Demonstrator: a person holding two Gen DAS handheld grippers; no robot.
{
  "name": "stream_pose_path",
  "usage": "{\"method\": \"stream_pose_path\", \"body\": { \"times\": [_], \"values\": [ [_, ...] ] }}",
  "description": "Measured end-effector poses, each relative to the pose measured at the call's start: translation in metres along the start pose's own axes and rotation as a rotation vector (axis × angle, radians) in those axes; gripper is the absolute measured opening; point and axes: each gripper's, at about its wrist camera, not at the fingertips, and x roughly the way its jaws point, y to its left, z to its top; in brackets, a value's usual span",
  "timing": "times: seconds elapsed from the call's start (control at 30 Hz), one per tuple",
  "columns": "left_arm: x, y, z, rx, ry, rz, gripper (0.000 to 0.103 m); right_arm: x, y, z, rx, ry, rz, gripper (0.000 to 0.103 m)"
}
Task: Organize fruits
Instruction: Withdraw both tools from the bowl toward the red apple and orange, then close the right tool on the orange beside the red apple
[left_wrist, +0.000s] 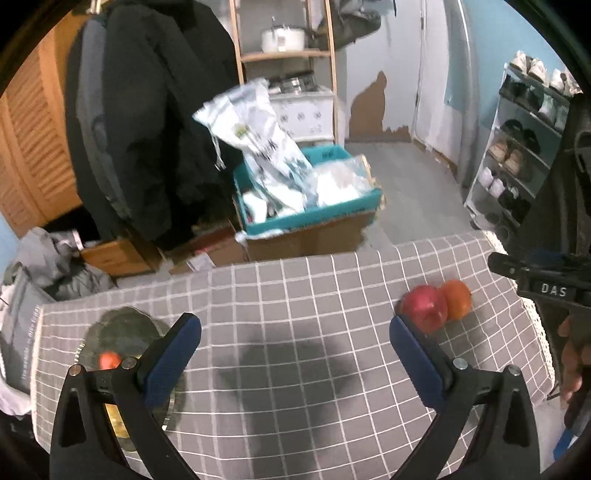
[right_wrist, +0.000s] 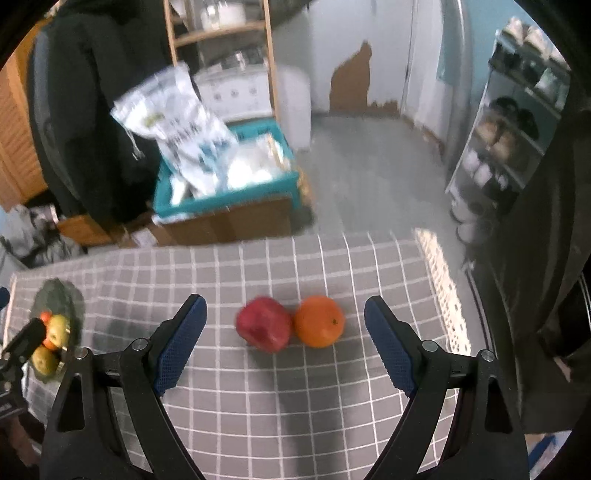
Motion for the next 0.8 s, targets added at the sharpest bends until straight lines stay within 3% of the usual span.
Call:
{"method": "stream_pose_path", "body": {
  "times": [0.4,0.8],
  "values": [
    [0.081,-0.033,0.000,0.025,0.144,-0.039,0.103,0.082,-0.033,-0.004,0.063,0.188,-0.017,0.086],
    [0.133,-0.059,0.005,0.072,0.226,-0.087,0.103,0.117,-0.041,-0.011,0.116,0.255,0.018,0.086]
  ]
}}
